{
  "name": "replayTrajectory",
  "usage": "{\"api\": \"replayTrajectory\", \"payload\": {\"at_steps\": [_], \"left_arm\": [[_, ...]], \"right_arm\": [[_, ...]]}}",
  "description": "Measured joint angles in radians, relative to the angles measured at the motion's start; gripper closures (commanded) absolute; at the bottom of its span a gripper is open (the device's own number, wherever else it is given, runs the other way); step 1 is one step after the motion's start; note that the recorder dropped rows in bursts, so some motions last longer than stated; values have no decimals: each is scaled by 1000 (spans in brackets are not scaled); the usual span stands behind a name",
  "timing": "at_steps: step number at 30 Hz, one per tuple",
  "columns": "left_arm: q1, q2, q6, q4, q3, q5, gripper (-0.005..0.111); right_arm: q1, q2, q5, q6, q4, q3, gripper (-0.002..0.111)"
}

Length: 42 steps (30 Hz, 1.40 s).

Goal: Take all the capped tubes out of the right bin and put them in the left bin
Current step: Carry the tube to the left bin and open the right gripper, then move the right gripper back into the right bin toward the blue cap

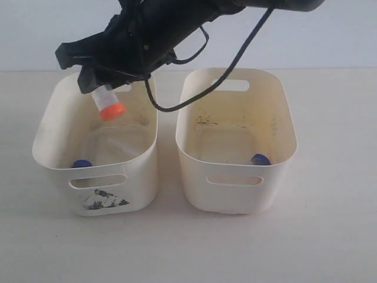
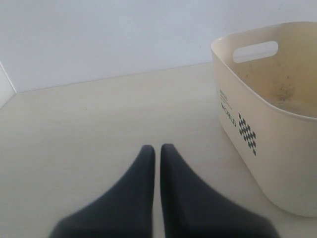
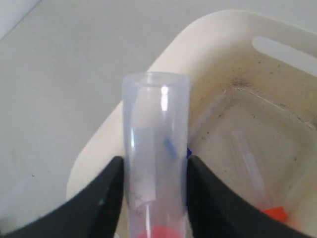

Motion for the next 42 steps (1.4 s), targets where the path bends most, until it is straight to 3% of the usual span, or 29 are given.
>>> {"api": "replayTrajectory", "payload": {"at_steps": [1, 7, 13, 15, 17, 25, 35, 42], "left_arm": [[0, 0, 0, 0, 0, 0, 102], [0, 0, 0, 0, 0, 0, 102], [0, 0, 0, 0, 0, 0, 102], [0, 0, 0, 0, 0, 0, 102], [0, 0, 0, 0, 0, 0, 102], [0, 0, 0, 0, 0, 0, 102], [0, 0, 0, 0, 0, 0, 102], [0, 0, 0, 0, 0, 0, 102]], "right_arm": [[8, 6, -7, 0, 0, 0, 43], [-2, 0, 16, 94, -101, 0, 44], [-198, -87, 227, 354, -332, 0, 45], [-218, -83, 282, 445, -451, 0, 52], [-218, -70, 339, 525, -553, 0, 60], [-218, -40, 483, 586, -645, 0, 60], [-195, -38, 507, 657, -704, -2, 60], [-158, 62, 510, 687, -678, -171, 60]]}}
